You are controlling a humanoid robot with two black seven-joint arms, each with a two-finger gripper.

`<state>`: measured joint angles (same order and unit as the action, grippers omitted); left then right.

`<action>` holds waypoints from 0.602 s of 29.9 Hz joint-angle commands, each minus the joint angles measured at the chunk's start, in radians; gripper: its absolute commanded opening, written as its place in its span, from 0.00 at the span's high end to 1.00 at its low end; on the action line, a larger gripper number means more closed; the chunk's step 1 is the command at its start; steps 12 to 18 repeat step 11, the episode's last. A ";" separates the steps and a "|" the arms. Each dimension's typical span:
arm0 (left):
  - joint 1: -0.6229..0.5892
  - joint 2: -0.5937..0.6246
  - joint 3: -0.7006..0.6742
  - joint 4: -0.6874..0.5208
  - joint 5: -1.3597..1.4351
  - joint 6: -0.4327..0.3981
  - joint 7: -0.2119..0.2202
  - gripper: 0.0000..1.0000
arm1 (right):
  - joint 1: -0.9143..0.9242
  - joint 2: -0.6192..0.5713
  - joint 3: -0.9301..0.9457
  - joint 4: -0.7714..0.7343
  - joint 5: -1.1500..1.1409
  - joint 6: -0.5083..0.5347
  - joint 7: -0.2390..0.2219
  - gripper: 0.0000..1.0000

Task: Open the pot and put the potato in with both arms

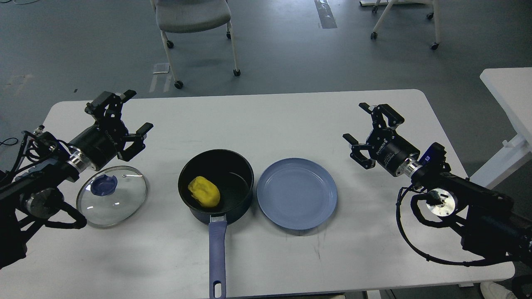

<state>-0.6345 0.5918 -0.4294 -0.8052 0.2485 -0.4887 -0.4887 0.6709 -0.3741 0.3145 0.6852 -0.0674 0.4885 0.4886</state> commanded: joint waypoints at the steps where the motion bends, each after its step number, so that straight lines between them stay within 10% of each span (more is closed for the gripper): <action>1: 0.003 -0.015 0.000 0.003 0.002 0.000 0.000 0.02 | -0.007 0.006 -0.003 -0.003 0.000 0.000 0.000 0.00; 18: 0.007 -0.017 0.000 0.004 0.002 0.000 0.000 0.02 | -0.013 0.012 0.008 0.000 0.000 0.000 0.000 0.00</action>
